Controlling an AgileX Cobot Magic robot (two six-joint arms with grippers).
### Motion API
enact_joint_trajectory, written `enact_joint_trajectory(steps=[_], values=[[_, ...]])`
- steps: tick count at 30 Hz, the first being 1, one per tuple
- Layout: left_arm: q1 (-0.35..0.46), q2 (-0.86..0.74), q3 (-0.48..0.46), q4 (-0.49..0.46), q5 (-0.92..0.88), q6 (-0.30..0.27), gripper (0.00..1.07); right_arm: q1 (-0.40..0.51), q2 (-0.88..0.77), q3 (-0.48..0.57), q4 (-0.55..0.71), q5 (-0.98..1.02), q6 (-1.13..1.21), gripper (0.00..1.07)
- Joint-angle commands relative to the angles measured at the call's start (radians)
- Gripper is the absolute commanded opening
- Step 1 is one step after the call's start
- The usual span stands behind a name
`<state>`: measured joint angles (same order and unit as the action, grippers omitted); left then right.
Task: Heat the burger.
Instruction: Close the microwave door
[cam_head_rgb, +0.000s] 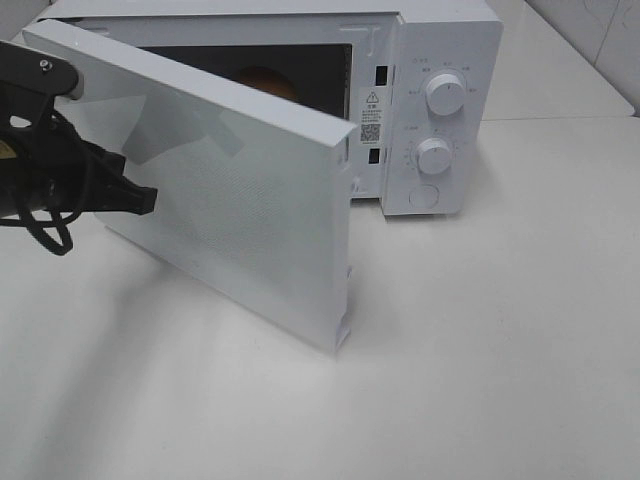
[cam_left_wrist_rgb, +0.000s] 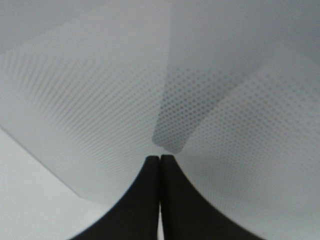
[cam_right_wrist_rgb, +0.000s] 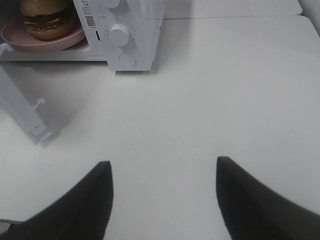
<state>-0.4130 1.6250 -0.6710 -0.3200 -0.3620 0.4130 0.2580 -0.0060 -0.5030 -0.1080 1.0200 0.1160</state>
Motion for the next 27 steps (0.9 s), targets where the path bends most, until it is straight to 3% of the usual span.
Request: enact_joint_trajectory(steps=[1,16,27], values=[[-0.020,0.025,-0.048,0.014,-0.026,-0.008,0.00,-0.001,-0.021,0.001,0.001,-0.015,-0.007,0.58],[-0.052,0.134,-0.188,0.020,-0.037,-0.008,0.00,-0.001,-0.020,0.001,0.001,-0.015,-0.007,0.58],[-0.126,0.270,-0.376,0.031,-0.033,-0.007,0.00,-0.001,-0.020,0.001,0.001,-0.015,-0.007,0.58]])
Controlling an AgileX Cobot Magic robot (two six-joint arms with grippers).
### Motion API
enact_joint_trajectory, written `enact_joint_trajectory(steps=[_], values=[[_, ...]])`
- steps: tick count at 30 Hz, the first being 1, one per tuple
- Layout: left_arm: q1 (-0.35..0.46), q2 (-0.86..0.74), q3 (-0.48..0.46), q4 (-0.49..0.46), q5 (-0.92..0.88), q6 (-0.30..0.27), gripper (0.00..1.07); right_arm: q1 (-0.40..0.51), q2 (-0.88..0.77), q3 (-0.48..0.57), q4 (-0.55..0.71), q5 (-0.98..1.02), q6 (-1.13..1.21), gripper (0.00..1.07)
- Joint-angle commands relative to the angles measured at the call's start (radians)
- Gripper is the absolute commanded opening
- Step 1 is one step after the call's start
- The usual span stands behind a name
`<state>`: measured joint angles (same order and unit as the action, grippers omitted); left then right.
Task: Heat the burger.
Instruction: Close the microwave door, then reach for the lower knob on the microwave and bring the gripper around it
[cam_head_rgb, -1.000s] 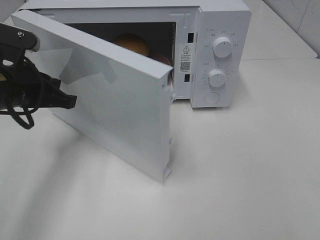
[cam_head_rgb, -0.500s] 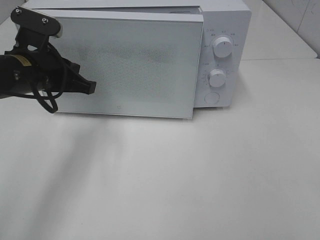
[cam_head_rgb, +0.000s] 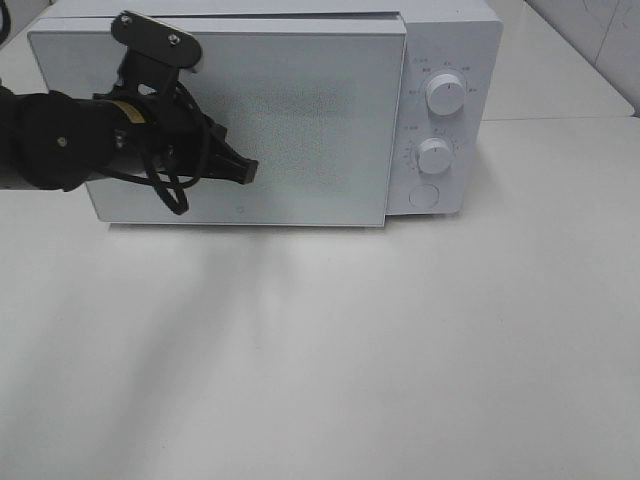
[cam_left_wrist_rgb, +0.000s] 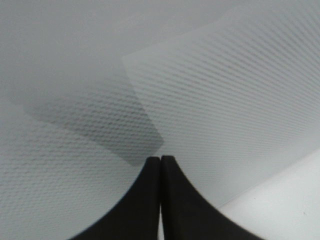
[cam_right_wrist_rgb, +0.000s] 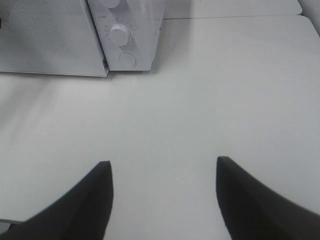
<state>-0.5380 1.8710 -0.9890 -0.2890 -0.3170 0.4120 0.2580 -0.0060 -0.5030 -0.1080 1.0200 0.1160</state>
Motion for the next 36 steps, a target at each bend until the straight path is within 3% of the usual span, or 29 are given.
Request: enact_joint_trajectory(steps=[1,14,26,34,36], values=[[-0.007,0.036,-0.076,0.002,-0.076,-0.006,0.00,-0.001,-0.020,0.001,0.001,-0.015,-0.007,0.58],[-0.077,0.167,-0.302,0.021,0.006,-0.006,0.00,-0.001,-0.020,0.001,0.001,-0.015,-0.007,0.58],[-0.088,0.194,-0.347,0.041,0.063,-0.006,0.00,-0.001,-0.020,0.001,0.001,-0.015,-0.007,0.58],[-0.131,0.107,-0.345,0.082,0.351,-0.003,0.00,-0.001,-0.020,0.001,0.001,-0.015,-0.007,0.58],[-0.148,0.057,-0.345,0.082,0.492,-0.008,0.00,-0.001,-0.020,0.001,0.001,-0.015,-0.007,0.58]])
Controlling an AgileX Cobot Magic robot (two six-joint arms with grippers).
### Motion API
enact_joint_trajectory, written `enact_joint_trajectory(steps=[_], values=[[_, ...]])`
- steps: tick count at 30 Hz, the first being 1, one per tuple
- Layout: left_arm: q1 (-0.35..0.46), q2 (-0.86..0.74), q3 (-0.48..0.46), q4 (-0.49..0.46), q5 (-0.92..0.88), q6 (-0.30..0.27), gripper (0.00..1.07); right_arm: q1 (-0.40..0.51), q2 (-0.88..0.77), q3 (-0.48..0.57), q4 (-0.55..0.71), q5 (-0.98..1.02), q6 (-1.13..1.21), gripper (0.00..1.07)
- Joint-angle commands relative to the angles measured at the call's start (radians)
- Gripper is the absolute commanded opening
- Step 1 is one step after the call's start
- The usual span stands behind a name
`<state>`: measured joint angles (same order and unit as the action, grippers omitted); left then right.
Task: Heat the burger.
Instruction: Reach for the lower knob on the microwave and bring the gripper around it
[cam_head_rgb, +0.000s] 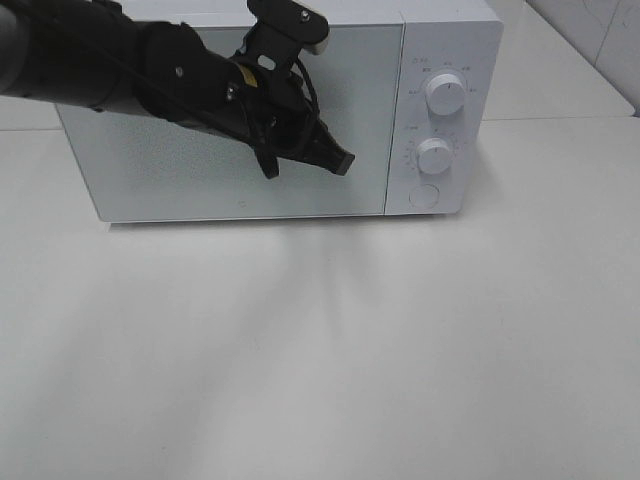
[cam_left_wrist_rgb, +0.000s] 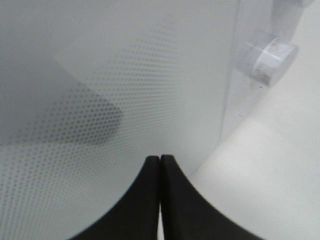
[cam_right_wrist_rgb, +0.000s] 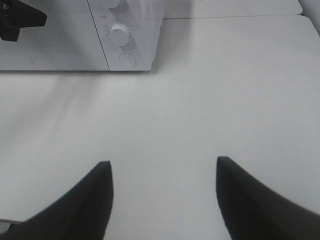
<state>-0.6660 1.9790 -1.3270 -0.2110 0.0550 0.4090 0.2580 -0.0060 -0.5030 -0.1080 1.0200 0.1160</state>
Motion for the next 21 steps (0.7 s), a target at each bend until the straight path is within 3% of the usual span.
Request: enact_joint_trajectory(steps=[1,4,5,6,7,8,9,11,18,21], values=[[-0.020,-0.051,-0.007,0.004,0.120,-0.005,0.00,-0.001,-0.020,0.001,0.001,-0.015,-0.007,0.58],[-0.030,-0.099,-0.007,-0.005,0.269,-0.037,0.00,-0.001,-0.020,0.001,0.001,-0.015,-0.007,0.58],[-0.030,-0.121,-0.007,-0.020,0.368,-0.104,0.00,-0.001,-0.020,0.001,0.001,-0.015,-0.007,0.58],[-0.030,-0.121,-0.007,-0.020,0.368,-0.104,0.00,-0.001,-0.020,0.001,0.001,-0.015,-0.007,0.58],[-0.030,-0.133,-0.006,-0.022,0.414,-0.148,0.00,-0.001,-0.020,0.001,0.001,-0.015,-0.007,0.58],[-0.030,-0.147,-0.006,-0.022,0.489,-0.231,0.00,-0.001,-0.020,0.001,0.001,-0.015,-0.007,0.58],[-0.030,-0.147,-0.006,-0.022,0.489,-0.231,0.00,-0.001,-0.020,0.001,0.001,-0.015,-0.007,0.58],[-0.030,-0.168,-0.006,-0.016,0.580,-0.325,0.00,-0.001,-0.020,0.001,0.001,-0.015,-0.007,0.58],[-0.030,-0.221,-0.005,0.034,0.737,-0.393,0.00,-0.001,-0.020,0.001,0.001,-0.015,-0.007,0.58],[-0.030,-0.270,-0.005,0.123,0.839,-0.466,0.00,-0.001,-0.020,0.001,0.001,-0.015,-0.007,0.58]])
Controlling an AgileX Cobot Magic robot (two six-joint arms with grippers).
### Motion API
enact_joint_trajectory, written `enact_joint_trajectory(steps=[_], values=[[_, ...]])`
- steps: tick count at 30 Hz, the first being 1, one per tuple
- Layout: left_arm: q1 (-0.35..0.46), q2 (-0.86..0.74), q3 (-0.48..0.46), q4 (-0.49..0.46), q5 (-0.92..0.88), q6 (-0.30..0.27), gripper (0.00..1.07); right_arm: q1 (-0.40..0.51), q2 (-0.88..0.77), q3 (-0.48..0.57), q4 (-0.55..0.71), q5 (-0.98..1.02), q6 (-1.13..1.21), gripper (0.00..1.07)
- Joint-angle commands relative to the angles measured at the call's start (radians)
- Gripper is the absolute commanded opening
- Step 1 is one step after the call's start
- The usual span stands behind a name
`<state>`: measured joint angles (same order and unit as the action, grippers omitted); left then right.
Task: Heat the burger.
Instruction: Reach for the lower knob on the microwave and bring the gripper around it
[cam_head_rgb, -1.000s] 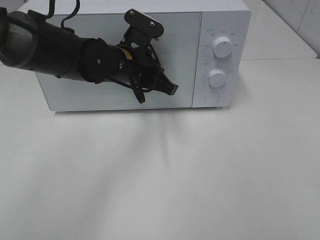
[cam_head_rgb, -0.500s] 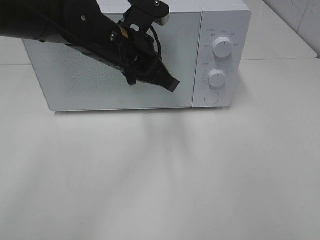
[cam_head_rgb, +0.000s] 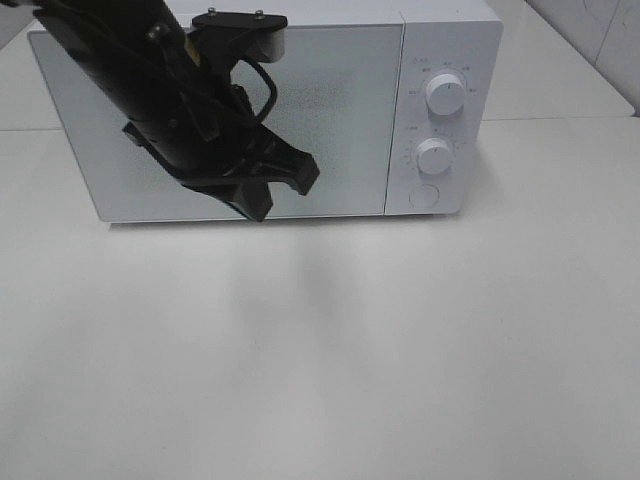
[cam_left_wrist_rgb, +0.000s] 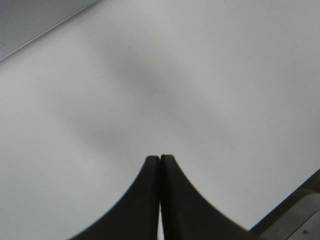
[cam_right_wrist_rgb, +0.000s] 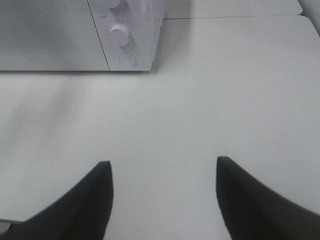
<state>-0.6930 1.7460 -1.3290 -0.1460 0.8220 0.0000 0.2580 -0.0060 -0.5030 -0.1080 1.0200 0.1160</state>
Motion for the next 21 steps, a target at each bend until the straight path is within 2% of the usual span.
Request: enact_joint_trajectory(steps=[1,2,3,4,5,6,9,17,19,21], values=[[-0.003,-0.047,-0.003,0.080,0.090,-0.073,0.00,-0.001,-0.020,0.001,0.001,-0.015,-0.007,0.58],[-0.003,-0.047,-0.003,0.080,0.090,-0.073,0.00,-0.001,-0.020,0.001,0.001,-0.015,-0.007,0.58],[0.001,-0.072,-0.003,0.132,0.135,-0.114,0.00,-0.001,-0.020,0.001,0.001,-0.015,-0.007,0.58],[0.007,-0.083,-0.003,0.153,0.150,-0.129,0.00,-0.001,-0.020,0.001,0.001,-0.015,-0.007,0.58],[0.007,-0.083,-0.003,0.153,0.150,-0.129,0.00,-0.001,-0.020,0.001,0.001,-0.015,-0.007,0.58],[0.023,-0.107,-0.003,0.173,0.184,-0.162,0.00,-0.001,-0.020,0.001,0.001,-0.015,-0.007,0.58],[0.066,-0.146,-0.002,0.173,0.227,-0.203,0.00,-0.001,-0.020,0.001,0.001,-0.015,-0.007,0.58],[0.161,-0.273,0.003,0.178,0.296,-0.204,0.00,-0.001,-0.020,0.001,0.001,-0.015,-0.007,0.58],[0.245,-0.364,0.046,0.196,0.306,-0.201,0.00,-0.001,-0.020,0.001,0.001,-0.015,-0.007,0.58],[0.268,-0.385,0.060,0.196,0.309,-0.198,0.00,-0.001,-0.020,0.001,0.001,-0.015,-0.007,0.58]])
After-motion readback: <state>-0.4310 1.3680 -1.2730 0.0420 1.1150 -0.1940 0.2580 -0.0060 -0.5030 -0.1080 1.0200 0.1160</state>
